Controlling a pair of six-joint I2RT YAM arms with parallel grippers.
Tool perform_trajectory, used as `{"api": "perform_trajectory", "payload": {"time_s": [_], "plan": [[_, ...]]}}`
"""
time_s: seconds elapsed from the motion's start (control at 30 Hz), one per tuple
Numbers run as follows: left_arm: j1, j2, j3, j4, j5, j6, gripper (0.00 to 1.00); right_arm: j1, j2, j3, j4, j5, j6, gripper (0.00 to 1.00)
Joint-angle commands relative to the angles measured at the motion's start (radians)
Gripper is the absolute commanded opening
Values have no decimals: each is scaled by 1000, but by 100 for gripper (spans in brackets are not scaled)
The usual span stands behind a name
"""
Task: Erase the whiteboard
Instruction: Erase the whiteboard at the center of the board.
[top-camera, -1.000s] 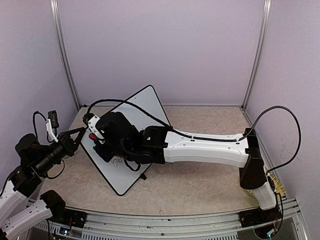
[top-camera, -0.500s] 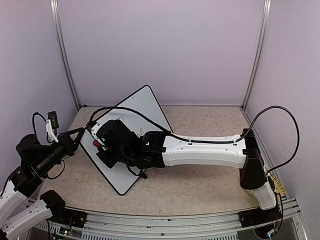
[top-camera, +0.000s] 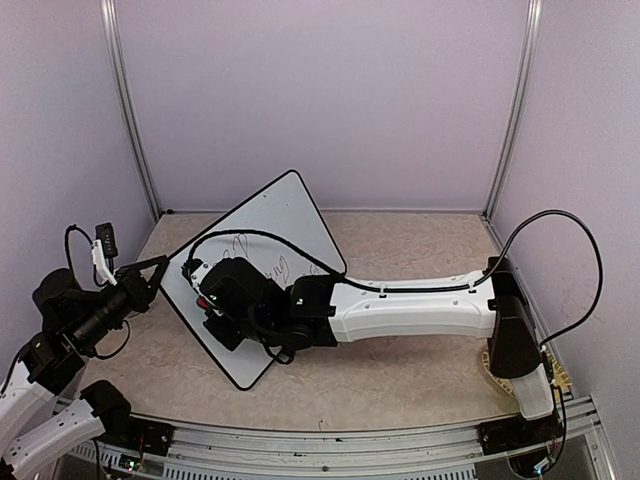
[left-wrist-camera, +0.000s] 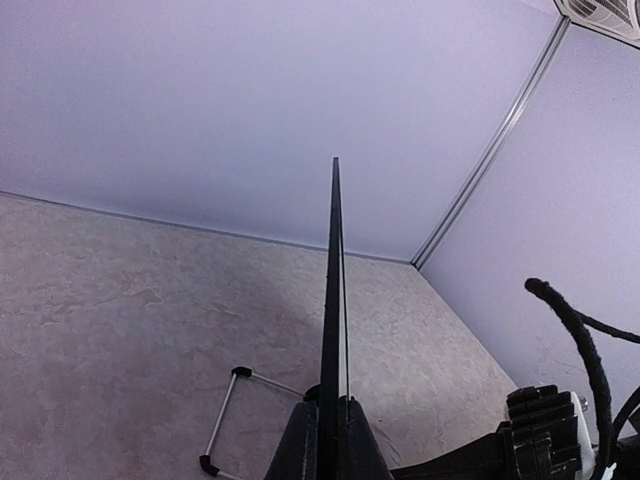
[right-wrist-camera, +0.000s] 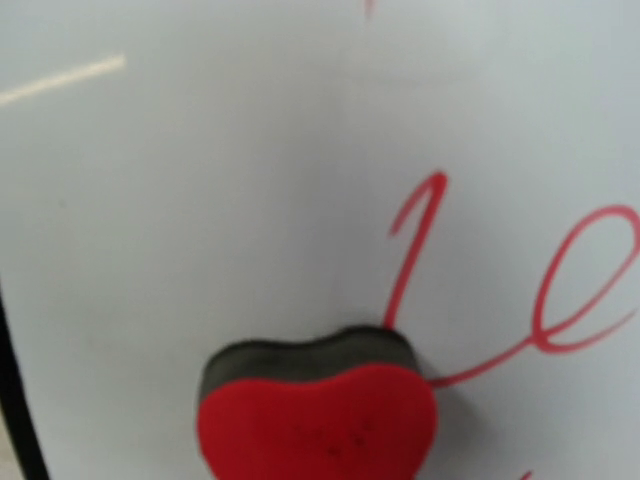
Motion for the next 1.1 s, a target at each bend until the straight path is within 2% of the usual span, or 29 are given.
{"api": "perform_trajectory", "payload": {"time_s": [0.0,0.63,1.07], "plan": [[-3,-5,-9,12,18,-12,0,2,-18,-17,-24,-8,4,13],[-80,-38,-53,28,-27,-38,0,-2,-9,135,-18,44,-83,14],[-130,-26,-85,57,-39,1,0,-2,-12,113,-22,58,-80,14]]}}
